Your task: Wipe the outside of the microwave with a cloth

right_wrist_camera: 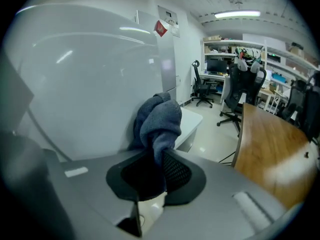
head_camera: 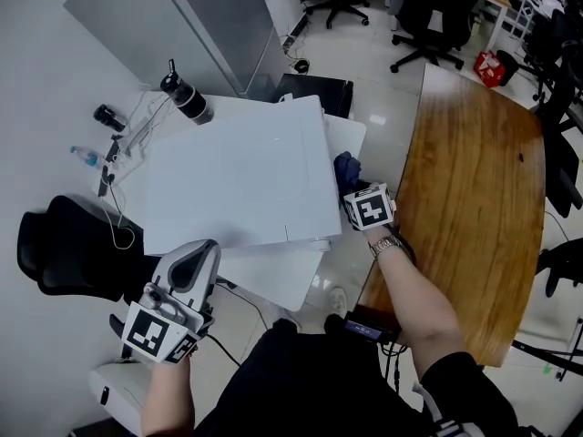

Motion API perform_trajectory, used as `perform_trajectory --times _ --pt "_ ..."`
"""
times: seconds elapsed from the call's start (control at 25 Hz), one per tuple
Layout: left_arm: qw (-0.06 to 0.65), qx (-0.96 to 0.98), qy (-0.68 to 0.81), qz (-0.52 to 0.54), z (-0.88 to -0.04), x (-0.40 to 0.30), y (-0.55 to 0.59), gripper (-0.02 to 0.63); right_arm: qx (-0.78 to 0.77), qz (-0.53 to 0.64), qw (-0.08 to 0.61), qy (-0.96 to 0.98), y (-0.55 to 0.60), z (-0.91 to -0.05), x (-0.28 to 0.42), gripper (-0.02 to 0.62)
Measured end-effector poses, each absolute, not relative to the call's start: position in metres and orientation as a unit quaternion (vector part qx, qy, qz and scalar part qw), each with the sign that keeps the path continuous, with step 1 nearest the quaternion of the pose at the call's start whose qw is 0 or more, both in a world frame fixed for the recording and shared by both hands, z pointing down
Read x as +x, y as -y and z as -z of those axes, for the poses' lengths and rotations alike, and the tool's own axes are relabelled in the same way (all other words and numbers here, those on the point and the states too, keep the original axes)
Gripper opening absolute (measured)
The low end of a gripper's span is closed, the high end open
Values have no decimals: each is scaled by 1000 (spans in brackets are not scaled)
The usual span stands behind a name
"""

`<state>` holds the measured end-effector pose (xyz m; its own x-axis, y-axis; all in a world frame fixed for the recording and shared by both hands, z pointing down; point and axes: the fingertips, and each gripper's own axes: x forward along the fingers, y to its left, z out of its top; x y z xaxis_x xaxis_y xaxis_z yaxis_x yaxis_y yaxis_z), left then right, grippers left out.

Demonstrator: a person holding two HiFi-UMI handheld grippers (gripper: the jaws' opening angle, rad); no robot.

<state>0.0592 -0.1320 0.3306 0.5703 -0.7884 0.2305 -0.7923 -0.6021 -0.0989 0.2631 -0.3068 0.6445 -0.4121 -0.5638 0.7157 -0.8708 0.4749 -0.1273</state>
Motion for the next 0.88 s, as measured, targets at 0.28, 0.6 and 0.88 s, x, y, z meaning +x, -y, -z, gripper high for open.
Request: perform_trajectory --times 0.28,0.6,0.88 --pt "17 884 448 -131 -339 58 127 5 455 -262 319 789 301 -660 272 55" --pt "22 891 438 -119 -344 52 122 5 484 -247 308 781 286 -647 289 54" --pt "17 901 423 -99 -340 36 105 5 523 -225 297 767 256 -613 306 54"
